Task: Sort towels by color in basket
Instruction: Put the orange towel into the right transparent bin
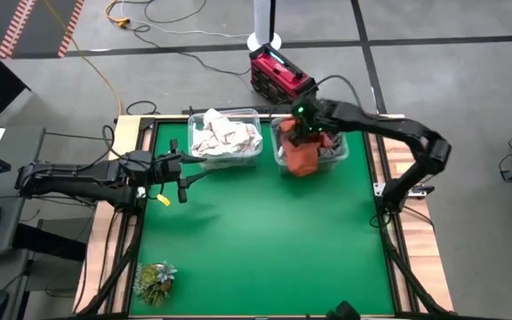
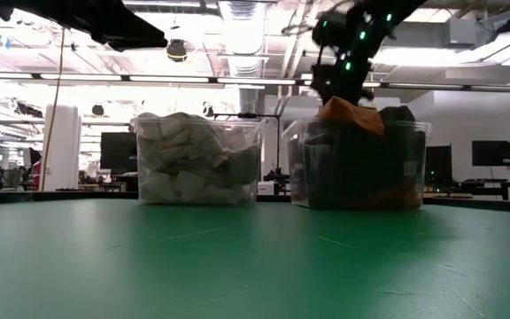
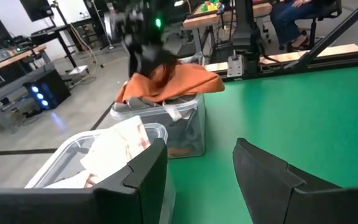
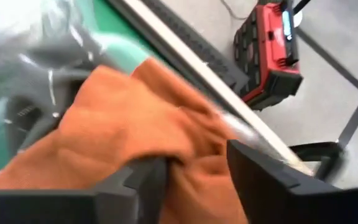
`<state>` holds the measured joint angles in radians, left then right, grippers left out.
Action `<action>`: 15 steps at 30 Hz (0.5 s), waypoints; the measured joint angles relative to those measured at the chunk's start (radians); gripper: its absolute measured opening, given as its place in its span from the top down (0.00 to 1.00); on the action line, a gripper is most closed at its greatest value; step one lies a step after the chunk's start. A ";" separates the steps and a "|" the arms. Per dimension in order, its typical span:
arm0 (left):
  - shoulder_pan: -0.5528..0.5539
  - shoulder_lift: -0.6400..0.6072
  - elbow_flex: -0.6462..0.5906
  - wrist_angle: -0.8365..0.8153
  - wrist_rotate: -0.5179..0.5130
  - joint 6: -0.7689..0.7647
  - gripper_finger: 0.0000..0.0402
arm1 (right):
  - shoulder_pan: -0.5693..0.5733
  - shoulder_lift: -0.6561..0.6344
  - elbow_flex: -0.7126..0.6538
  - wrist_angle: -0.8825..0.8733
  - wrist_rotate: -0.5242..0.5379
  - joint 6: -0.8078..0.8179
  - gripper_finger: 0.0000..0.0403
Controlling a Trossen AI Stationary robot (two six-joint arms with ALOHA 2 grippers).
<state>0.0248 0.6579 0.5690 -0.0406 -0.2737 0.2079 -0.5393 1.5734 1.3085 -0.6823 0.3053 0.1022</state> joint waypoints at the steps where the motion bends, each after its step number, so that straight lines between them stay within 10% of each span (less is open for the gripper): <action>1: 0.000 0.000 0.000 0.000 0.000 -0.003 0.57 | 0.000 -0.017 0.019 -0.026 0.001 -0.001 0.47; 15: 0.000 0.000 0.000 -0.004 0.000 -0.011 0.57 | 0.129 -0.133 0.080 -0.220 -0.175 -0.061 0.43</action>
<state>0.0248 0.6579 0.5690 -0.0446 -0.2733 0.1967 -0.4105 1.4404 1.3882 -0.9025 0.1306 0.0410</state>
